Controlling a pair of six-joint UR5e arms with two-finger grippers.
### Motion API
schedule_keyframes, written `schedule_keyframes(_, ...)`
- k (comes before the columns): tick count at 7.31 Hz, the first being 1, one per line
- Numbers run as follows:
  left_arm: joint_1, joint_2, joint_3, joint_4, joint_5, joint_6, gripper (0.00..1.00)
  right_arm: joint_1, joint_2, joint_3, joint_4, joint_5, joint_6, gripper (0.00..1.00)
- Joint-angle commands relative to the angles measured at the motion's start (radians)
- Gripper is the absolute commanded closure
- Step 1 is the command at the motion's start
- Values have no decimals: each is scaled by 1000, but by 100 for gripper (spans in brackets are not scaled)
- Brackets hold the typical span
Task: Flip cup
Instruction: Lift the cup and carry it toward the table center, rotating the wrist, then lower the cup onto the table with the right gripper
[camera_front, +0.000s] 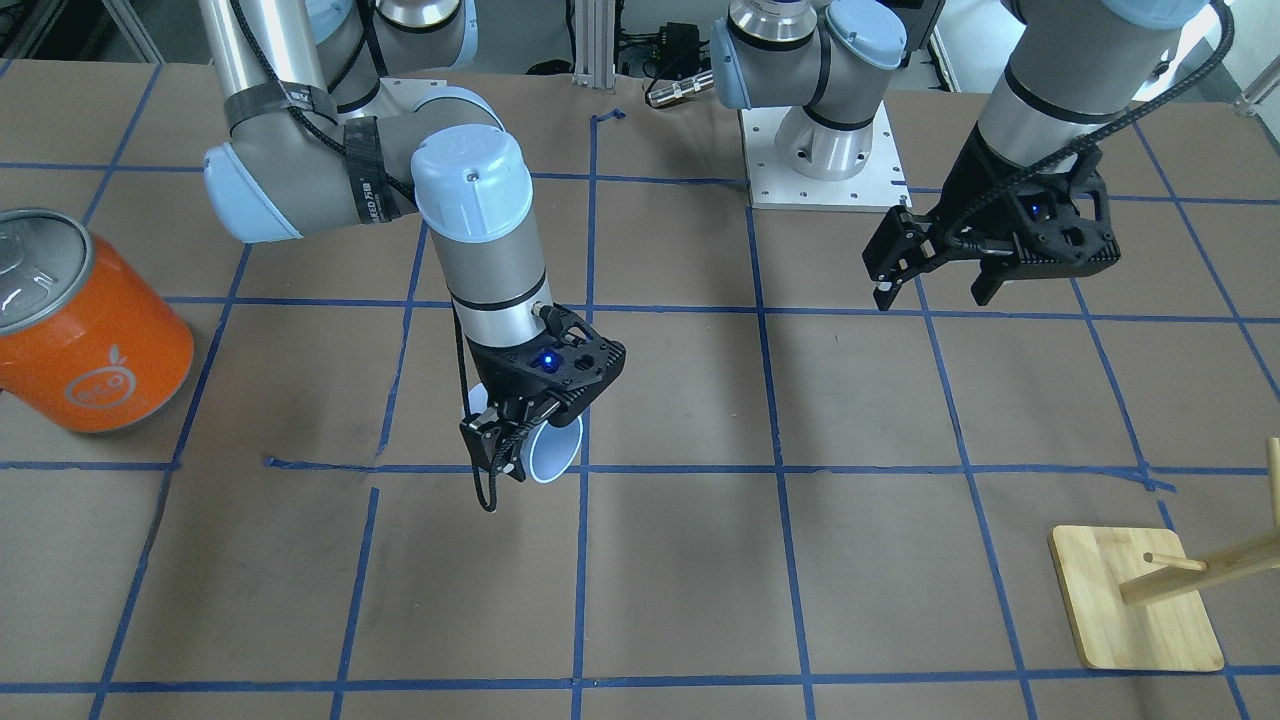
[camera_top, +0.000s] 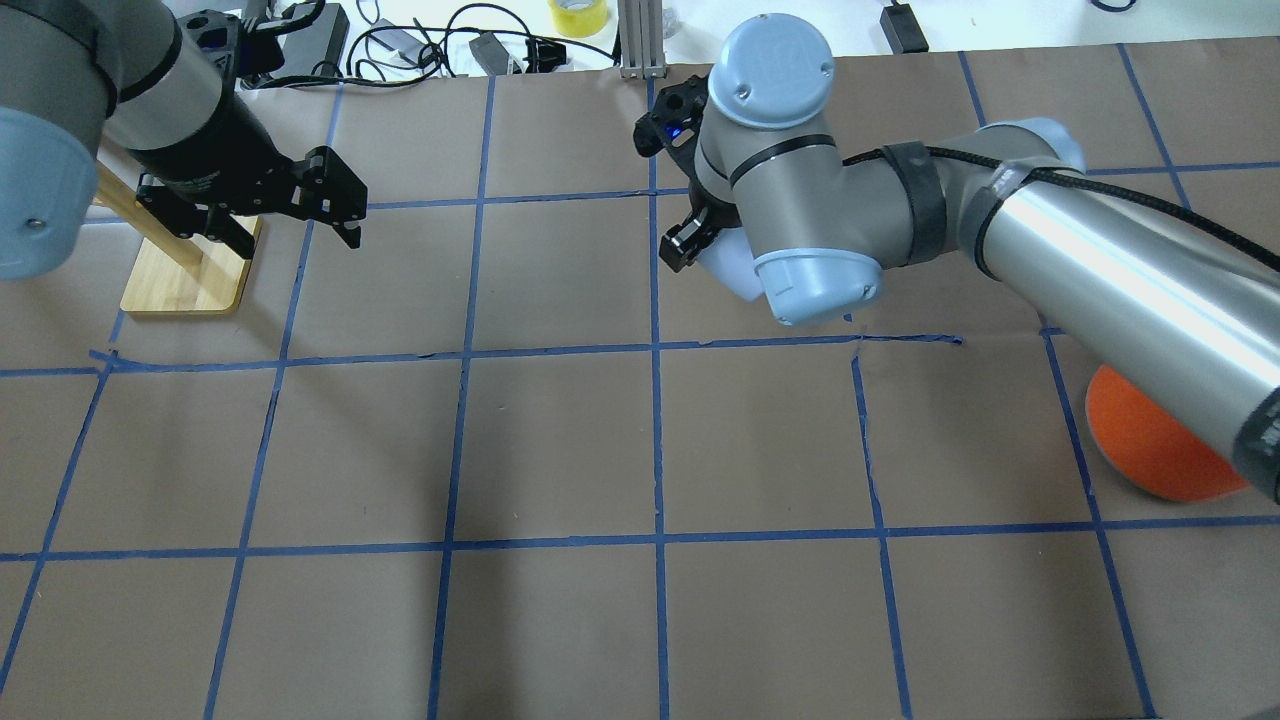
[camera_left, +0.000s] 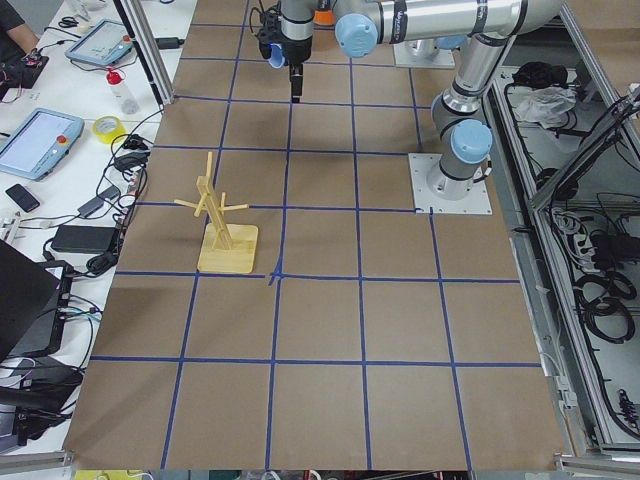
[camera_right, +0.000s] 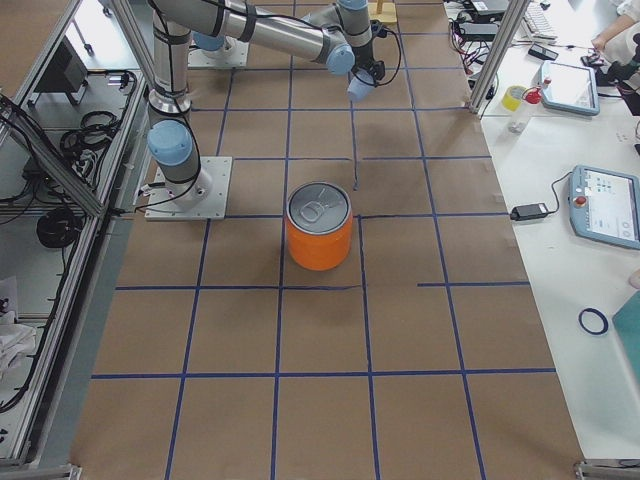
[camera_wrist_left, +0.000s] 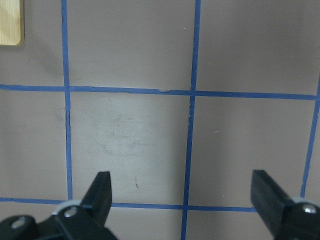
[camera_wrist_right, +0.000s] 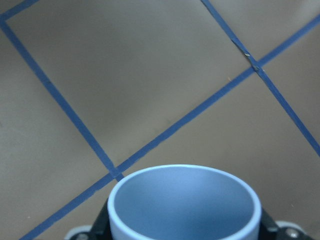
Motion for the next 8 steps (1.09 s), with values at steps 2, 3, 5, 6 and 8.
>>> schedule_keyframes(2,39,-7,-2,0,2,4,0,-4,63,-10,-8,111,-402,98)
schedule_keyframes(3,39,-6,-2,0,3,4,0,1,93,-15,-8,112,-430,97)
schedule_keyframes(5,39,-6,-3,0,3,3,0,30,168,-71,-12,116,-507,97)
schedule_keyframes(6,39,-6,-5,3,3,4,0,74,209,-118,-11,109,-509,96)
schedule_keyframes(8,39,-6,-9,5,3,3,0,93,255,-140,-21,105,-501,93)
